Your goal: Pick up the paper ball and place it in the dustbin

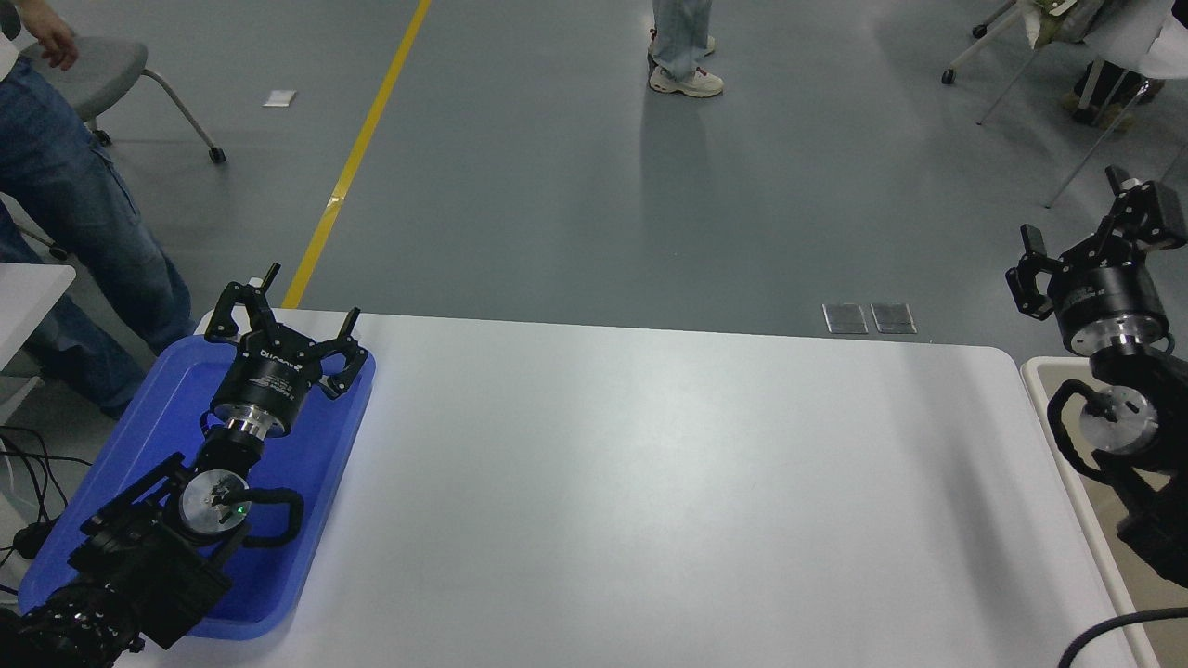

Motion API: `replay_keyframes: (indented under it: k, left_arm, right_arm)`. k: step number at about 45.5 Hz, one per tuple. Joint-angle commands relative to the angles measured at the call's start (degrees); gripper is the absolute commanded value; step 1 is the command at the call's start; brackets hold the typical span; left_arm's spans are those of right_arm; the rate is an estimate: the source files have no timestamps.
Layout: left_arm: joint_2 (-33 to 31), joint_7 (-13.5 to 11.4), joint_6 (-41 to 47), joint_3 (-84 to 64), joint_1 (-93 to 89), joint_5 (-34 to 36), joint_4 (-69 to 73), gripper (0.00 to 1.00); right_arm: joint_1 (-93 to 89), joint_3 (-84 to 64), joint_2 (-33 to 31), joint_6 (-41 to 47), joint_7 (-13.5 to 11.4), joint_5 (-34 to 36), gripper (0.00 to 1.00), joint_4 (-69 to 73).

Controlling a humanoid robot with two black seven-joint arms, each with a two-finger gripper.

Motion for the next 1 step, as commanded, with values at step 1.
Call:
replay_keyframes:
  k: [1]
  left_arm:
    - [0.0,0.0,0.0,0.0,-0.03,0.0,0.0,1.0]
  right_arm:
    - [-2.44,0.87,4.37,0.36,2.4,-1.46,1.0,-0.55]
